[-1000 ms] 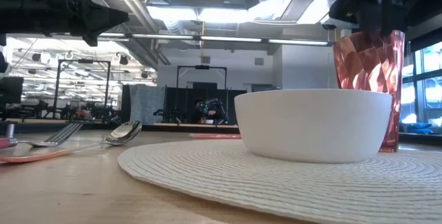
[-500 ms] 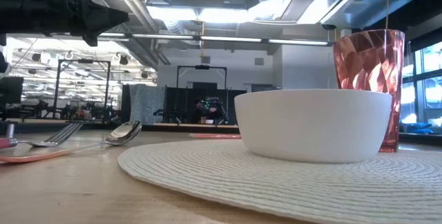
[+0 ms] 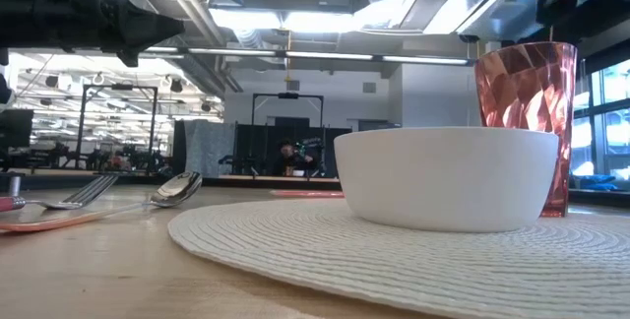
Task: Pick & Place Utensil
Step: Put the orange straw into the orange cup on the white mat
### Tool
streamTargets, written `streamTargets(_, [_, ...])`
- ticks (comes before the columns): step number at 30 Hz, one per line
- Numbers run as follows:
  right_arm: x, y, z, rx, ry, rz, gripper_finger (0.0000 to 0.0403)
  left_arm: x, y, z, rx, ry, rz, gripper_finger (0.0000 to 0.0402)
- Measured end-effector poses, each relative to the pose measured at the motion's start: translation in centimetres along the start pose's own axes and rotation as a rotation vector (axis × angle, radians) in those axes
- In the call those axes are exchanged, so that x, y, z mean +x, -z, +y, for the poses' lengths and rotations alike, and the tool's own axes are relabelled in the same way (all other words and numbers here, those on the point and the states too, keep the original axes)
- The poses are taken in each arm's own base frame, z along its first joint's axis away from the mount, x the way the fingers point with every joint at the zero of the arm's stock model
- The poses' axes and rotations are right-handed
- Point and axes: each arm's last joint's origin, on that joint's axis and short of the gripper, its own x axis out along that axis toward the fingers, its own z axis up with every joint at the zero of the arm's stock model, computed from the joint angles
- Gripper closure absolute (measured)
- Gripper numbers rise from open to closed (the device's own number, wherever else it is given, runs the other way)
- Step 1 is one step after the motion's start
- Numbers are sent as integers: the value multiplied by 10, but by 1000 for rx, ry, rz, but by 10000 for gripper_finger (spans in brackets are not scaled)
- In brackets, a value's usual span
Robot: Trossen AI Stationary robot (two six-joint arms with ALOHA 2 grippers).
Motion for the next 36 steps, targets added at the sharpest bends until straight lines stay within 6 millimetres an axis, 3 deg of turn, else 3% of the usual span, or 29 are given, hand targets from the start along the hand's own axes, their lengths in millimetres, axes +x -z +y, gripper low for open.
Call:
streamTargets(3, [0,20,-2,2,-12,-23,400,0,0,1,-3,-35,-1,396])
streamTargets(6, [3,41,-3,-8,-34,16,400,0,1,3,-115,-97,3,396])
streamTargets(12, [4,54,-4,-95,-43,-10,400,6,11,3,-285,-210,119,399])
streamTargets(16, [4,54,-3,-116,-45,-12,400,25,-2,-2,-355,-220,258,400])
streamTargets(20, [4,55,-4,-147,-44,-3,400,67,-26,-6,-355,-234,505,399])
streamTargets(23, [4,54,-3,-179,-43,-13,400,109,-30,-5,-340,-260,739,399])
streamTargets(30, [4,53,-5,-206,17,-19,400,204,7,1,-247,-159,1160,392])
streamTargets(36, [4,53,-5,-210,19,-18,400,260,30,0,-185,-96,1239,333])
